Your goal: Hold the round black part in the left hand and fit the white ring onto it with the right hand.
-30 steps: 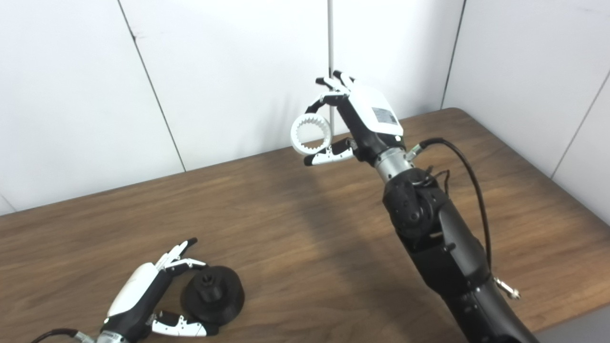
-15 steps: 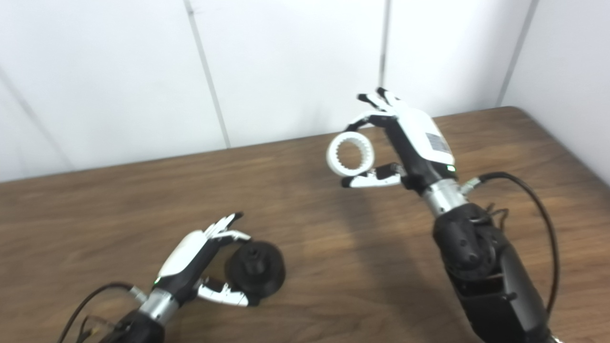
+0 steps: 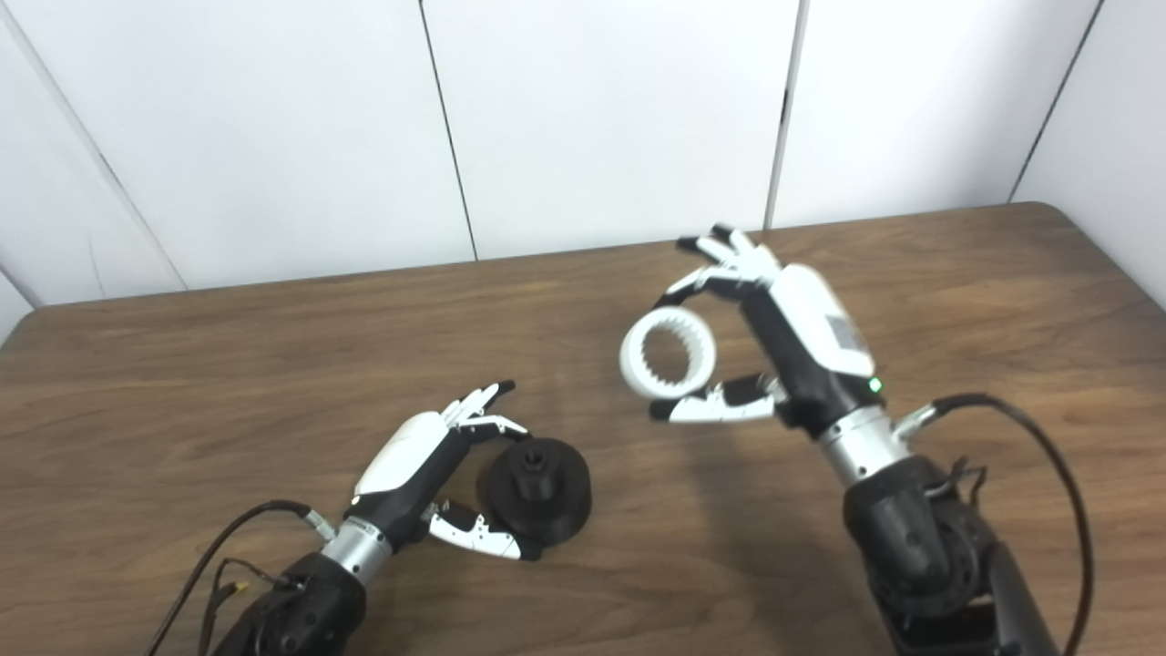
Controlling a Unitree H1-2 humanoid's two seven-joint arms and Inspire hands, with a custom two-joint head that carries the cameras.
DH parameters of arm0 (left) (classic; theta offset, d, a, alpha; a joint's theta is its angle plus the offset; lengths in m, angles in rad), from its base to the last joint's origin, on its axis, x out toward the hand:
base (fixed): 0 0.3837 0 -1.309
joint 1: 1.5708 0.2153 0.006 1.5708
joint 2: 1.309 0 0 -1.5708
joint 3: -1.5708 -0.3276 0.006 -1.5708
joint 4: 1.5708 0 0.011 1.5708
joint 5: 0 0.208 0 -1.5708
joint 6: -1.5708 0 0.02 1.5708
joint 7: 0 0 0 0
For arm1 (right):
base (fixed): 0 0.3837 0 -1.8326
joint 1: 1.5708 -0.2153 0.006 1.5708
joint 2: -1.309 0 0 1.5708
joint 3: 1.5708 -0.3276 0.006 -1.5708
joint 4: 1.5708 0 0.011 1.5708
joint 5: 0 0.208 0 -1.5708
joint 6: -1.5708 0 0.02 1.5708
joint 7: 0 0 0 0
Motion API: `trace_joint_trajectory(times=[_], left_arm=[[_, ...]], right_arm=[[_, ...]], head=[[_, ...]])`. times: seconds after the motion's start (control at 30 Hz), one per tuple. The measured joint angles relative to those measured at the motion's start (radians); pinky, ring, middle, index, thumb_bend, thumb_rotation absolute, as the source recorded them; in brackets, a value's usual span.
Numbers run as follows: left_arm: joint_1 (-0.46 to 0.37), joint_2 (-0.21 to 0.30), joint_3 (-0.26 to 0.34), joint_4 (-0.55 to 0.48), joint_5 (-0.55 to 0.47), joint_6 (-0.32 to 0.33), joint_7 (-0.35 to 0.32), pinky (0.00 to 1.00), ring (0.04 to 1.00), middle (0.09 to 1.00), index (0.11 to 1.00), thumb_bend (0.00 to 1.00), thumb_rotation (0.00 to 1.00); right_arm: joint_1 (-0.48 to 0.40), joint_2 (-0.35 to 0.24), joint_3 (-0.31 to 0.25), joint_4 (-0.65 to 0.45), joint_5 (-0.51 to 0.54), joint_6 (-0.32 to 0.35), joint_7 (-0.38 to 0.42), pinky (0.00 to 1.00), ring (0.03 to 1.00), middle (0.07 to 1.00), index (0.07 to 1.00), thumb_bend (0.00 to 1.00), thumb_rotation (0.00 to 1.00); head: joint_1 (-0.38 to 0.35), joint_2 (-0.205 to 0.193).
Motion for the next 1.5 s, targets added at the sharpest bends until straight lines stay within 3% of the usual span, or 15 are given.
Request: trace_joint_trajectory(times=[0.43,0.6,1.5], left_arm=[[0.0,-0.009,0.0,0.0,0.001,0.001,0.002,1.0,1.0,1.0,0.602,0.95,0.33],[-0.001,-0.015,0.0,0.0,0.002,0.004,0.002,1.0,1.0,1.0,0.6,0.95,0.33],[-0.003,-0.016,-0.024,-0.009,0.011,0.029,0.001,1.0,1.0,1.0,0.598,0.94,0.36]], right_arm=[[0.025,0.074,0.097,-0.006,-0.023,-0.019,0.023,1.0,0.985,0.902,0.49,0.52,0.16],[0.026,0.101,0.111,0.028,-0.033,-0.018,0.032,1.0,0.985,0.9,0.49,0.52,0.16],[0.022,0.117,0.179,0.154,-0.053,-0.022,0.04,1.0,0.992,0.916,0.491,0.52,0.16]], head=[[0.014,0.005],[0.025,0.008],[0.052,0.023]])
